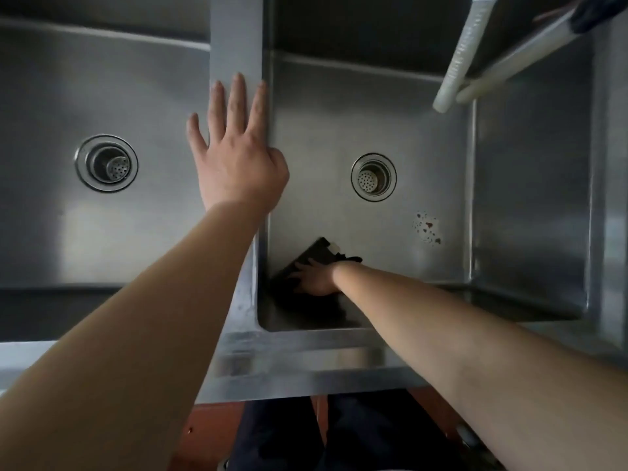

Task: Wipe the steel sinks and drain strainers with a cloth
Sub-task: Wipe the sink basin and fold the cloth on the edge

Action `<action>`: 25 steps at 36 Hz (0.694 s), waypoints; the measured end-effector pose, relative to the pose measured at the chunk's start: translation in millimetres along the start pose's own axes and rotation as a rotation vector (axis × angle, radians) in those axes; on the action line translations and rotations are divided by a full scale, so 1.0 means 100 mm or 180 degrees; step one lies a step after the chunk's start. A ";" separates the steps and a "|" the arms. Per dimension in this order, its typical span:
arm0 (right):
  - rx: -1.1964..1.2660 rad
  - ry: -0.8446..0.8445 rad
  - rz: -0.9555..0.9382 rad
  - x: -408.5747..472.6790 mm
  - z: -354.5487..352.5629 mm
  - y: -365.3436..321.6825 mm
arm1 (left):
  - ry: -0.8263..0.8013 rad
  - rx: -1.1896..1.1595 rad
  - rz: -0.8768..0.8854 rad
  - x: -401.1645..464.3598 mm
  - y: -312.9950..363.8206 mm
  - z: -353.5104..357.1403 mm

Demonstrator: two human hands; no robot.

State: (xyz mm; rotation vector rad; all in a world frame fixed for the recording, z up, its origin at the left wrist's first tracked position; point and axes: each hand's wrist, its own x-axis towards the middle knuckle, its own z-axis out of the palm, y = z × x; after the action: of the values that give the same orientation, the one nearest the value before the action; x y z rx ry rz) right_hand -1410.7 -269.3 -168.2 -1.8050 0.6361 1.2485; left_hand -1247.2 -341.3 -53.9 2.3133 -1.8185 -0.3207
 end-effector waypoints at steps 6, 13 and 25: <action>0.1520 0.0452 0.0219 -0.15 0.07 0.06 | 0.0076 0.0019 0.0056 0.00 -0.02 0.03; 0.1955 0.0767 0.0279 -0.48 0.22 0.08 | 0.0024 0.0061 0.0156 -0.01 -0.01 0.01; 0.5689 0.3084 -0.0033 -1.90 0.60 0.35 | -0.0387 0.0516 0.1482 -0.15 0.11 -0.17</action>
State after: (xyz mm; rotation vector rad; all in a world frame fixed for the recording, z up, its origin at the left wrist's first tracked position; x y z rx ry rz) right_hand -1539.7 -246.5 -14.0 -0.6126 1.5188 -0.5003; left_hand -1256.5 -329.2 -33.5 1.9101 -2.4473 -0.2531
